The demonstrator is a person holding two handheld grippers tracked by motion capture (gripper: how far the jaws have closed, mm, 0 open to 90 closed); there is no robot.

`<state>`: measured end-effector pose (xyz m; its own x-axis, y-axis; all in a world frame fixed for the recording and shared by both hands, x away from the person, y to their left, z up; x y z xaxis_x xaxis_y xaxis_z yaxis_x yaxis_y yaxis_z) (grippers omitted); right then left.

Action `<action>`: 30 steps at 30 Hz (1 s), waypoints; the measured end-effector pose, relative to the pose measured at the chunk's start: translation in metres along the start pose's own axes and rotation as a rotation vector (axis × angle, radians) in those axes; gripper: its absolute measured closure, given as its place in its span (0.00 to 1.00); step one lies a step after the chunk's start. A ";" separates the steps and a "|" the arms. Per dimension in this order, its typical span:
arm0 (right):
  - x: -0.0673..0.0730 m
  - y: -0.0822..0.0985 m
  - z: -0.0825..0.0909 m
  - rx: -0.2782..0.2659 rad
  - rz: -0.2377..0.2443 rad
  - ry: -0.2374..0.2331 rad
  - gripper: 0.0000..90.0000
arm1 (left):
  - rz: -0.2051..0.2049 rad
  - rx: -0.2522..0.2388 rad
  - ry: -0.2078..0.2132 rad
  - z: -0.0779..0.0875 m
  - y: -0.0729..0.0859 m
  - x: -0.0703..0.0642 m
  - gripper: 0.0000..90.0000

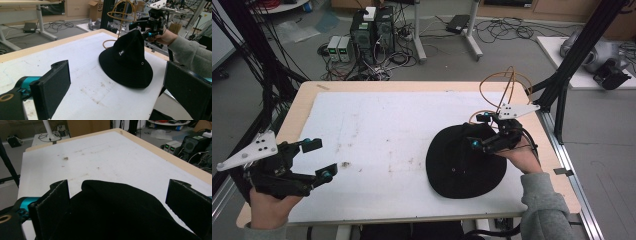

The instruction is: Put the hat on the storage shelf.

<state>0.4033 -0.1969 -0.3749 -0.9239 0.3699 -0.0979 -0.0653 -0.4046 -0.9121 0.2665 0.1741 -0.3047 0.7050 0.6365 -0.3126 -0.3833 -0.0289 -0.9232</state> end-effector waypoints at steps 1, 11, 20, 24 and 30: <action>0.000 0.000 0.000 0.000 0.000 0.000 0.05 | -0.004 0.003 0.002 0.000 0.000 -0.001 0.09; 0.002 0.004 0.001 0.019 0.003 -0.038 0.30 | -0.001 0.005 -0.003 0.000 0.001 0.000 0.09; -0.003 0.013 0.003 0.033 0.010 -0.035 0.72 | -0.006 -0.014 -0.009 0.004 -0.002 0.000 0.09; -0.004 0.017 0.004 0.025 0.010 -0.030 0.85 | -0.005 -0.010 -0.011 0.004 -0.001 0.001 0.09; -0.003 0.017 0.003 0.043 0.026 -0.013 0.92 | -0.005 -0.005 -0.011 0.003 -0.001 0.001 0.09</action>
<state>0.4038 -0.2073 -0.3885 -0.9305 0.3476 -0.1159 -0.0571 -0.4501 -0.8912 0.2660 0.1776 -0.3036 0.7002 0.6454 -0.3052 -0.3763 -0.0296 -0.9260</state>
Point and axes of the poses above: each handheld gripper's, and its own axes: z roughly backward along the jaws, y roughly out of its underside, x roughly to its left, the point moved 10 cm from there along -z, roughly forward along the jaws, and after that the axes turned 9 degrees about z, right-handed, at the moved point
